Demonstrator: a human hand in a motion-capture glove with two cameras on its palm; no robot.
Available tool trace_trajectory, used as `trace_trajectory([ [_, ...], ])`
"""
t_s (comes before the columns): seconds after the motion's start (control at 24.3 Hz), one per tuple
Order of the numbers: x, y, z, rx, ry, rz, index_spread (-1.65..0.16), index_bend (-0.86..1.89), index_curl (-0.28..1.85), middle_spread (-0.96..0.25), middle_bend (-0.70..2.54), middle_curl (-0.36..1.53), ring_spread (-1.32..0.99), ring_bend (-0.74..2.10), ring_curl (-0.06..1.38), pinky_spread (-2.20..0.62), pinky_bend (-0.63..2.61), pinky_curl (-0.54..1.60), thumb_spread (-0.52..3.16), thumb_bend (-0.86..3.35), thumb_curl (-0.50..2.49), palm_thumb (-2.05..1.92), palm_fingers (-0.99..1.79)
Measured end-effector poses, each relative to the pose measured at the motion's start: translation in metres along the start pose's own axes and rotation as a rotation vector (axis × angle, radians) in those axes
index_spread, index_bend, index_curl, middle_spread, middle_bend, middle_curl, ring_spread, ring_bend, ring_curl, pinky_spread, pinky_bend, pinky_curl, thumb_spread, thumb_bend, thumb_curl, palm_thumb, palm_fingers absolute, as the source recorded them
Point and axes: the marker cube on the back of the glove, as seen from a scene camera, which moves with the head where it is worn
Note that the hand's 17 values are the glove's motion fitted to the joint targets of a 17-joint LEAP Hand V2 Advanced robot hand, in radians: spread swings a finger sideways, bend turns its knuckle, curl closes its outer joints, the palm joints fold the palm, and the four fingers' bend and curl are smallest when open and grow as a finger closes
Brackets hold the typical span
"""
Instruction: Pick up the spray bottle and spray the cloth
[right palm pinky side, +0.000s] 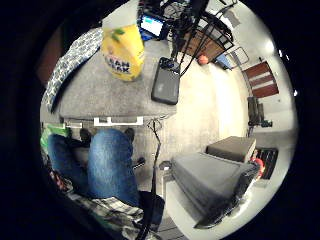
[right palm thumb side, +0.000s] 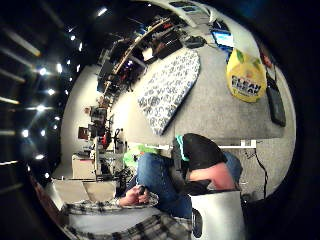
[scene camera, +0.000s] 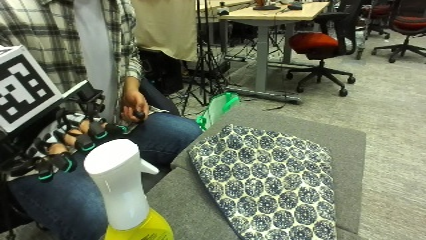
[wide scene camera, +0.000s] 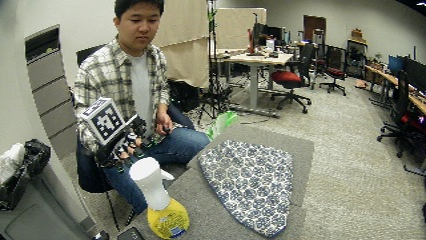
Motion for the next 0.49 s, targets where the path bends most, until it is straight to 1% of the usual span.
trace_trajectory([
  [0.16,0.019,-0.013,-0.012,0.015,-0.053,0.07,-0.32,0.16,0.26,-0.04,0.19,0.19,0.14,0.38,0.21,0.21,0.5,0.2,1.09,0.06,0.31,0.53,0.14],
  [0.49,0.054,-0.037,-0.006,0.104,-0.202,0.089,-0.28,0.12,0.25,-0.01,0.2,0.23,0.13,0.41,0.24,0.2,0.53,0.22,1.09,0.03,0.33,0.58,0.14],
])
